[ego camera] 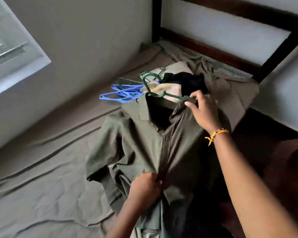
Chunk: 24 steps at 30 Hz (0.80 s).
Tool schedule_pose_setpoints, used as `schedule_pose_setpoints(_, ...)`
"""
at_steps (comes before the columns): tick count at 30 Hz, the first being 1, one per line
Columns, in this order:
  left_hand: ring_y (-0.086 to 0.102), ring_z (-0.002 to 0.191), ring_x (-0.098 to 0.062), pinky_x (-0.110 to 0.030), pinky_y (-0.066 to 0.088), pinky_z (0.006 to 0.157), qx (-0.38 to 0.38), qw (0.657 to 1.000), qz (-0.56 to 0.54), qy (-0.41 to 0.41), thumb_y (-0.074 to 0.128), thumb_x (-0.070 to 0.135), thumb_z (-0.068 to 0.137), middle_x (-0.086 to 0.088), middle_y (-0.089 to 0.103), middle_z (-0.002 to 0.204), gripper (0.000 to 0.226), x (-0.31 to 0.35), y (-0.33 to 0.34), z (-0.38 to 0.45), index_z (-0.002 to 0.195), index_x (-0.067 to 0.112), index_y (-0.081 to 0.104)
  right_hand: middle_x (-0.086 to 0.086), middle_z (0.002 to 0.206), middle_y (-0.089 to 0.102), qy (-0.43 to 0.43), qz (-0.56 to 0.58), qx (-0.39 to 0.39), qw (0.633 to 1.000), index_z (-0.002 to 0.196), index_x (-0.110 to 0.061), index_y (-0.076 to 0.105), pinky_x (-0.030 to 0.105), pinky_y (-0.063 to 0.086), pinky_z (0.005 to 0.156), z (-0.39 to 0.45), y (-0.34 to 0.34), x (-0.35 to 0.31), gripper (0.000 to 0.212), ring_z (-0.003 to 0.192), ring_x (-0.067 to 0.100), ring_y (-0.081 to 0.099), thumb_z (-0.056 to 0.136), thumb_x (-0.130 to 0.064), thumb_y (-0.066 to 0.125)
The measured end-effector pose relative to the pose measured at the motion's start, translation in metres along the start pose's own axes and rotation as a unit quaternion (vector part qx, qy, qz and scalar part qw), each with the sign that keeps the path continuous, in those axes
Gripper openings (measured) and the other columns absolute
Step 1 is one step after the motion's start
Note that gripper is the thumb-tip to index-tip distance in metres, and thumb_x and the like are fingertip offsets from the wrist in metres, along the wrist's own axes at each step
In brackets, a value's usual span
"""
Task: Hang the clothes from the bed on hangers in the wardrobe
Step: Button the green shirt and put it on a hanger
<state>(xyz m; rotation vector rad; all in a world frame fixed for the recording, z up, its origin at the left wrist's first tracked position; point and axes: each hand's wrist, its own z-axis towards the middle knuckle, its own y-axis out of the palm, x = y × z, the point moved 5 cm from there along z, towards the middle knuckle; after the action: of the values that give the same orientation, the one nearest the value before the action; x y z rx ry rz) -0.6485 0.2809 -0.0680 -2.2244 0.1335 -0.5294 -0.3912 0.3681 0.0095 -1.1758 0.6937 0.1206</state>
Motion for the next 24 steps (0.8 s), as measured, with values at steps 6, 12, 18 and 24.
schedule_pose_setpoints(6, 0.052, 0.118, -0.035, -0.037, 0.044, 0.092, -0.148, 0.983, -0.029, -0.106, 0.053, 0.032, 0.092, -0.016, 0.055, 0.127, 0.038, -0.021, 0.085, 0.080, 0.121, 0.008, 0.055, 0.015, 0.099, 0.062, 0.116, -0.001, -0.055, 0.992, 0.097, -0.008, 0.062, 0.036, 0.027, 0.083, -0.037, 0.155, 0.079, 0.029, 0.096, 0.037, 0.055, 0.077, -0.024, 0.049)
schedule_pose_setpoints(12, 0.057, 0.113, -0.034, -0.038, 0.048, 0.095, -0.310, 0.949, 0.019, -0.061, 0.062, 0.025, 0.086, -0.018, 0.061, 0.120, 0.035, -0.034, 0.118, 0.116, 0.115, 0.006, 0.062, 0.015, 0.080, 0.059, 0.258, 0.176, -0.011, 0.950, 0.081, -0.004, 0.059, 0.037, 0.042, 0.073, -0.101, 0.205, 0.092, 0.013, 0.076, 0.031, 0.055, 0.076, -0.017, 0.056)
schedule_pose_setpoints(18, 0.060, 0.088, -0.026, -0.032, 0.048, 0.077, 0.126, 0.964, -0.221, -0.073, 0.048, -0.002, 0.080, -0.009, 0.065, 0.097, 0.031, -0.007, 0.031, 0.159, 0.097, 0.014, 0.069, 0.007, 0.095, 0.067, 0.486, 0.192, 0.061, 0.850, 0.087, -0.012, 0.062, 0.028, 0.040, 0.069, -0.089, 0.217, 0.089, 0.036, 0.088, 0.023, 0.061, 0.073, -0.043, 0.073)
schedule_pose_setpoints(24, 0.062, 0.081, -0.021, -0.029, 0.049, 0.076, 0.250, 0.895, -0.353, -0.107, 0.064, 0.001, 0.080, -0.008, 0.063, 0.088, 0.013, 0.004, 0.029, 0.200, 0.091, 0.005, 0.069, -0.001, 0.065, 0.057, 0.550, 0.405, 0.163, 0.712, 0.070, -0.010, 0.060, 0.022, 0.046, 0.059, -0.089, 0.214, 0.100, 0.009, 0.059, 0.011, 0.052, 0.079, -0.008, 0.063)
